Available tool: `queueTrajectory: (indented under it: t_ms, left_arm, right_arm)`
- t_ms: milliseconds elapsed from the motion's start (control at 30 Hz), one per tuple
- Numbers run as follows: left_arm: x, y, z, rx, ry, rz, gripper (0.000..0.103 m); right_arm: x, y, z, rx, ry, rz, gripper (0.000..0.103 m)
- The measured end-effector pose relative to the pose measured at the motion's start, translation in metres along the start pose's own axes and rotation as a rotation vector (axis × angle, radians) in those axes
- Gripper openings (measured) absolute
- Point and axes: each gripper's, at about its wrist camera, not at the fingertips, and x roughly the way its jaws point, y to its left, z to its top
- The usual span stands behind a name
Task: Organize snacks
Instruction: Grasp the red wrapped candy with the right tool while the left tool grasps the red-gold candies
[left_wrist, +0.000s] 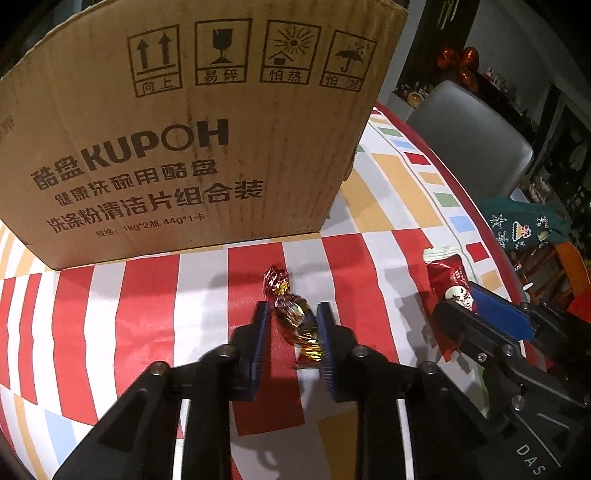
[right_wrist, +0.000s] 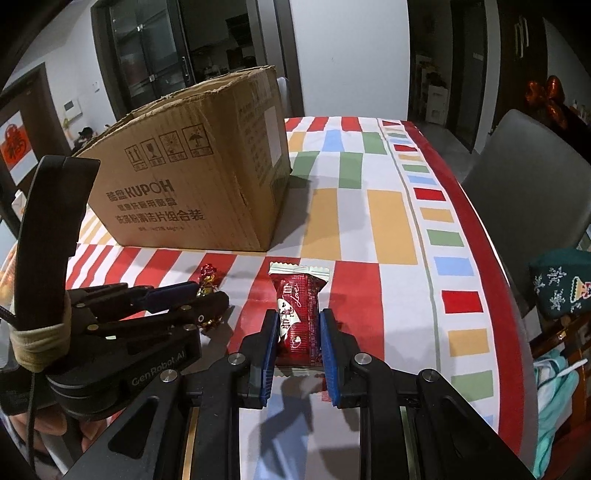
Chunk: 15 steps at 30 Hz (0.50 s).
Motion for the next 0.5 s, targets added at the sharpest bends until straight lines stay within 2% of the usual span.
queueTrajectory:
  t_ms: [300, 500]
  left_arm:
    - [-0.025, 0.007, -0.008, -0.004, -0.021, -0.017, 0.019]
    - [-0.057, 0.012, -0.017, -0.007, -0.067, -0.024, 0.019]
  right_arm:
    - [-0.01, 0.008, -0.001, 0.008, -0.008, 0.025, 0.024]
    - [-0.026, 0.018, 0.0, 0.002, -0.029, 0.035, 0.023]
